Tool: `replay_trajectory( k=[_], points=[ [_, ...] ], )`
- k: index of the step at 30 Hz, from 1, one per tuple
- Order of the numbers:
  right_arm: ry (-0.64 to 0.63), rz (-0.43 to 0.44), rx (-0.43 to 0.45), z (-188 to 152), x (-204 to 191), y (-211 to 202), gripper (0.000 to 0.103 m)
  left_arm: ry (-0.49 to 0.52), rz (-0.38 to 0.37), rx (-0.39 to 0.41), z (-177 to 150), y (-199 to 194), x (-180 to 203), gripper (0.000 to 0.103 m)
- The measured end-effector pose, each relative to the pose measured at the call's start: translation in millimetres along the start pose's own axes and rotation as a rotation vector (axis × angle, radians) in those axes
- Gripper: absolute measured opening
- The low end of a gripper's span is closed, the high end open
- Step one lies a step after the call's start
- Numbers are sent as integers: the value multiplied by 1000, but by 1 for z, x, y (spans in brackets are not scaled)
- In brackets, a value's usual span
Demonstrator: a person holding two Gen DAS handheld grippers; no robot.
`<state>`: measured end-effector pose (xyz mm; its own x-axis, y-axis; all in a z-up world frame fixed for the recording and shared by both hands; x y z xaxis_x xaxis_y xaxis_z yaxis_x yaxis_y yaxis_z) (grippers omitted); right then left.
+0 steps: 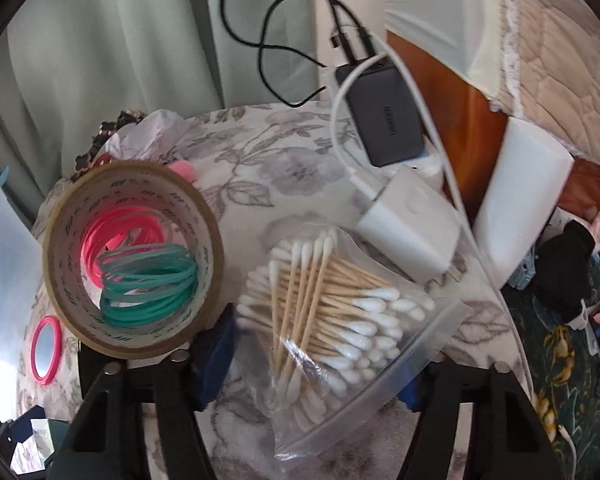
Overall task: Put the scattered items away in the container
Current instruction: 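Grasp the ear drops box with the left tool while the right tool grasps the cotton swab bag, then carry the ear drops box and swab bag over the clear plastic box with both tools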
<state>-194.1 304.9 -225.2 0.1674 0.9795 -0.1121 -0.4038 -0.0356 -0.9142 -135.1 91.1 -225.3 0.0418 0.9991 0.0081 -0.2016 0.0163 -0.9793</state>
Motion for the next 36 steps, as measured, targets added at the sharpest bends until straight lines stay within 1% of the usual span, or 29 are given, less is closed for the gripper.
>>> replay_trajectory(
  k=[2,4,9,15,21,25,29,36],
  points=[
    [23,13,2,-3,7,-3,59,11,1,6,-2,-2,2,65],
    [50,34,4,-9,13,-8,56,23,1,16,-4,-3,3,59],
    [108,64,3,-27,29,-24,51,40,4,46,-9,-4,3,50],
    [160,105,29,-42,39,-50,46,29,-14,58,-9,-6,3,49],
    [167,135,75,-46,33,-74,45,20,-41,63,-17,-10,-2,49],
    [155,147,98,-53,28,-94,45,5,-70,77,-23,-19,-8,49],
    [132,156,137,-55,19,-117,45,7,-94,134,-24,-42,-9,49],
    [74,170,233,-51,-5,-169,45,22,-161,273,-22,-98,-9,49]
  ],
)
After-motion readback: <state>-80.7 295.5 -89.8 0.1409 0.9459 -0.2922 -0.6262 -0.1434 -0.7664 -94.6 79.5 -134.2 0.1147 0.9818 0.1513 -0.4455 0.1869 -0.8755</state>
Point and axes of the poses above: each gripper's, at about its wrist camera, not at the fingertips, and y roughly the way its jaws point, x to its right, z to its top, the point moved 4 cm from there along y, roughly the way its jaws point, and after that the axes turned 14 degrees about -x, right-handed, at the moved point
